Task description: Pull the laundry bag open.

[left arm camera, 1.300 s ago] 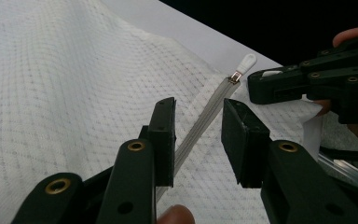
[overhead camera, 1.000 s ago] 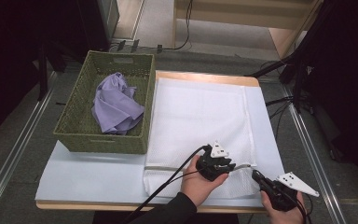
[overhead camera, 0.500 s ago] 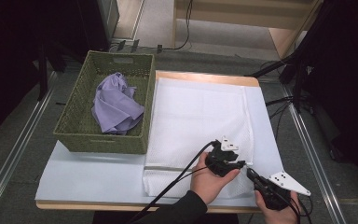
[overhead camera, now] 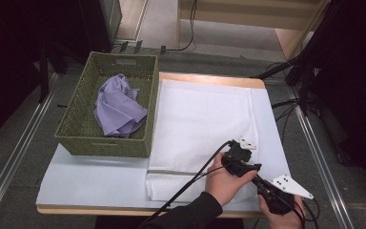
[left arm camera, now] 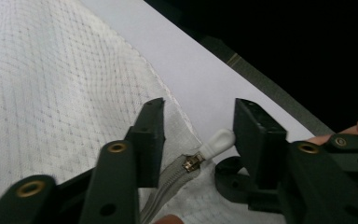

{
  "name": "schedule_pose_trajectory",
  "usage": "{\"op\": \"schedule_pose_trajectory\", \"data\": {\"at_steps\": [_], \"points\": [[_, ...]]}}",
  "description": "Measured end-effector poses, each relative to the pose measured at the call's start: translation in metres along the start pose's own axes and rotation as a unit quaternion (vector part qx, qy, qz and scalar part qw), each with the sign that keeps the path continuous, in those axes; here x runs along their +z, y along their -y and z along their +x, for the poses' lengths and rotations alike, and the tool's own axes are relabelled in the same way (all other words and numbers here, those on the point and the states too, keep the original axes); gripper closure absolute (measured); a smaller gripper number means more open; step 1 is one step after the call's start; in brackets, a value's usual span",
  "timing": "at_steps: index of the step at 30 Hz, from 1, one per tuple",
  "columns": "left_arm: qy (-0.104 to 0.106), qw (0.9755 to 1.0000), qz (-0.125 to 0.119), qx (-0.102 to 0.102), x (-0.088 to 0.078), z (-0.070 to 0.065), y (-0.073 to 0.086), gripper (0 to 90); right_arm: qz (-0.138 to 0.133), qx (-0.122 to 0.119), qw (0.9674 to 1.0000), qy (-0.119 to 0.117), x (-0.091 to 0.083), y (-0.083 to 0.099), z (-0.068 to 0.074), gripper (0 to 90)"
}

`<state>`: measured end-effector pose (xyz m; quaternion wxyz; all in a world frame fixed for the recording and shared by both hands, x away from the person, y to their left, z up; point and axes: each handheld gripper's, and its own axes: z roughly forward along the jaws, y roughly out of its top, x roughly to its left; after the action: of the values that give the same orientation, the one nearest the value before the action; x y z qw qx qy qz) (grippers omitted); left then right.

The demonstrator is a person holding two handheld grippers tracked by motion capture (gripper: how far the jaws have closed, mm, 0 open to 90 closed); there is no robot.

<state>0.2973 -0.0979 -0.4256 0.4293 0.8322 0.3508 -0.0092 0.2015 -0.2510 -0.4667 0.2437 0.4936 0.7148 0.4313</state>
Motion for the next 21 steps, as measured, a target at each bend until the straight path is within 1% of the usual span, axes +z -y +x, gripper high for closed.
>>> {"op": "schedule_pose_trajectory", "data": {"at_steps": [1,2,3,4,7,8,9,11,13,15,17,20,21], "points": [[0.011,0.9999,-0.004,-0.002,-0.002,0.003,0.000,62.9,0.000,-0.001,1.0000,0.002,-0.001,0.000,-0.002,90.0],[0.012,0.9999,-0.003,-0.004,-0.004,0.004,0.000,62.9,0.000,-0.001,1.0000,0.002,-0.001,0.000,-0.002,90.0],[0.021,0.9997,-0.007,-0.009,-0.007,0.008,0.001,64.6,0.000,0.001,1.0000,0.003,-0.001,0.001,-0.002,90.0],[0.030,0.9994,-0.011,-0.012,-0.009,0.010,0.001,69.5,0.000,0.001,1.0000,0.006,-0.002,0.001,-0.004,90.0],[0.047,0.9984,-0.015,-0.028,-0.012,0.017,0.004,76.0,-0.001,0.004,0.9999,0.009,-0.003,0.001,-0.005,90.0],[0.058,0.9977,-0.012,-0.034,-0.012,0.020,0.006,78.2,-0.001,0.005,0.9999,0.010,-0.003,0.001,-0.006,90.0],[0.063,0.9973,-0.009,-0.036,-0.012,0.023,0.008,80.4,-0.001,0.005,0.9999,0.009,-0.003,0.001,-0.006,90.0],[0.073,0.9962,-0.006,-0.047,-0.012,0.026,0.011,83.6,-0.001,0.004,0.9999,0.010,-0.003,0.001,-0.006,90.0],[0.081,0.9952,-0.008,-0.054,-0.011,0.029,0.014,84.3,-0.001,0.003,0.9999,0.012,-0.003,0.001,-0.006,90.0],[0.085,0.9949,-0.010,-0.054,-0.012,0.032,0.016,84.5,-0.001,0.000,0.9999,0.012,-0.003,0.001,-0.006,90.0],[0.086,0.9946,-0.010,-0.058,-0.012,0.033,0.018,84.5,-0.002,-0.008,0.9998,0.017,-0.004,0.001,-0.006,90.0],[0.084,0.9946,-0.008,-0.061,-0.010,0.036,0.022,81.7,0.001,-0.025,0.9993,0.027,-0.005,0.000,-0.004,90.0],[0.088,0.9940,-0.009,-0.065,-0.009,0.036,0.023,80.8,0.001,-0.026,0.9993,0.027,-0.005,0.000,-0.004,90.0]]}}
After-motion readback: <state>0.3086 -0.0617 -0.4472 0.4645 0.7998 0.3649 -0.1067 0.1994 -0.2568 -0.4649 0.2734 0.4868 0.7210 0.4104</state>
